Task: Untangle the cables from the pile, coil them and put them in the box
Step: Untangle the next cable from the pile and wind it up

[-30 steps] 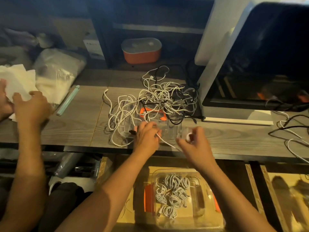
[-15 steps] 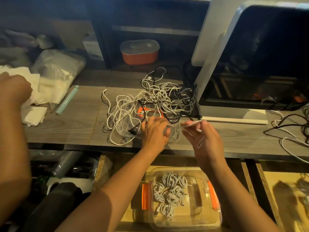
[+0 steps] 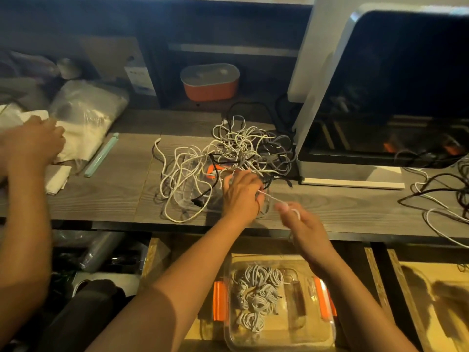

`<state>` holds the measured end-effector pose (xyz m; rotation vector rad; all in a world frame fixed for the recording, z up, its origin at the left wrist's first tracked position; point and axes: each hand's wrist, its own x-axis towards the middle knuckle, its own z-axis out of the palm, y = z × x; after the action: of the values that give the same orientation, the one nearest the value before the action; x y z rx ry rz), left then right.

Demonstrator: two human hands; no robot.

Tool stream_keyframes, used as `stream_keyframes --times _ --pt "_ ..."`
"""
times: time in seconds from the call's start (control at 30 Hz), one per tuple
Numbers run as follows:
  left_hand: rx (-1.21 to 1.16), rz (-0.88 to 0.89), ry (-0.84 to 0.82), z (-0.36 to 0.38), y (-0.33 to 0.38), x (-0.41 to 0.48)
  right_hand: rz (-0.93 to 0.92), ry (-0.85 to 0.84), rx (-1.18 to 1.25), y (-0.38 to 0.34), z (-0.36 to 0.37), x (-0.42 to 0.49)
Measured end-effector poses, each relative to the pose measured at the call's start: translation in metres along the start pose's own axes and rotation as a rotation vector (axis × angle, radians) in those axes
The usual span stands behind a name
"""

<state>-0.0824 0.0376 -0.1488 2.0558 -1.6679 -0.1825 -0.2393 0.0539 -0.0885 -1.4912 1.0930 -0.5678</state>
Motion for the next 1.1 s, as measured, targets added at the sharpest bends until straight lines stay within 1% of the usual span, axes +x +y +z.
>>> stream_keyframes --times 0.07,0.17,0.2,0.23,0.27,0.3,0.37,0.43,0.47,0.5,0.53,0.57,0.63,0.7,0.77,0.83,0.87,0.9,0.93,0.97,1.0,1.03,1.07,1.1 --pt "-0.018 0.011 -0.004 0.004 0.000 -0.003 0.038 0.149 0.225 -0.005 0.002 0.003" --pt "-0.048 0.005 -0.044 0.008 0.003 0.000 0.045 0.203 0.542 -0.021 0.003 0.006" --pt "-0.058 -0.017 -0.031 0.009 0.003 0.002 0.048 0.224 0.588 -0.025 0.003 0.005" --pt "-0.063 -0.048 -0.017 0.008 0.002 0.005 0.052 0.242 0.569 -0.029 0.002 0.005" --pt "-0.058 -0.077 -0.023 0.007 0.001 0.007 0.050 0.245 0.501 -0.033 0.000 0.005" --pt "-0.040 -0.094 -0.056 0.006 -0.001 0.009 0.054 0.211 0.397 -0.034 -0.003 0.005" --pt "0.011 -0.087 -0.126 0.006 -0.004 0.010 0.114 0.061 0.091 -0.028 -0.008 0.009" --pt "0.053 -0.046 -0.131 0.008 -0.007 0.011 0.202 -0.134 -0.291 -0.015 -0.006 0.013" --pt "0.056 -0.038 -0.118 0.009 -0.007 0.011 0.251 -0.203 -0.421 -0.007 -0.005 0.013" --pt "0.047 -0.042 -0.100 0.010 -0.008 0.012 0.272 -0.236 -0.464 -0.002 -0.003 0.011" --pt "0.035 -0.050 -0.086 0.011 -0.009 0.012 0.259 -0.243 -0.419 0.000 -0.002 0.009" --pt "0.028 -0.057 -0.074 0.011 -0.010 0.012 0.223 -0.221 -0.287 -0.002 -0.001 0.007" --pt "0.027 -0.054 -0.066 0.012 -0.013 0.010 0.167 -0.092 0.104 -0.013 0.001 0.001" --pt "-0.002 -0.063 -0.064 0.014 -0.014 0.008 0.132 0.059 0.390 -0.024 0.001 0.001" --pt "-0.058 -0.079 -0.062 0.014 -0.013 0.008 0.089 0.143 0.574 -0.035 0.001 0.002" --pt "-0.099 -0.112 -0.105 0.012 -0.010 0.009 0.054 0.169 0.624 -0.044 0.002 0.001" --pt "-0.110 -0.149 -0.137 0.010 -0.008 0.010 0.064 0.184 0.590 -0.048 0.002 0.000" --pt "-0.116 -0.180 -0.154 0.008 -0.009 0.011 0.082 0.185 0.484 -0.048 0.001 0.002" --pt "-0.109 -0.190 -0.153 0.008 -0.010 0.011 0.120 0.151 0.303 -0.047 -0.001 0.004" --pt "-0.085 -0.177 -0.142 0.008 -0.011 0.012 0.161 0.077 0.050 -0.041 -0.003 0.007" --pt "-0.053 -0.148 -0.124 0.010 -0.013 0.013 0.206 -0.041 -0.220 -0.033 -0.004 0.010" --pt "-0.032 -0.123 -0.107 0.012 -0.014 0.014 0.246 -0.147 -0.427 -0.024 -0.005 0.011" --pt "-0.029 -0.110 -0.093 0.013 -0.014 0.015 0.279 -0.219 -0.521 -0.016 -0.006 0.011" --pt "-0.033 -0.108 -0.080 0.014 -0.013 0.015 0.284 -0.262 -0.490 -0.010 -0.006 0.009"
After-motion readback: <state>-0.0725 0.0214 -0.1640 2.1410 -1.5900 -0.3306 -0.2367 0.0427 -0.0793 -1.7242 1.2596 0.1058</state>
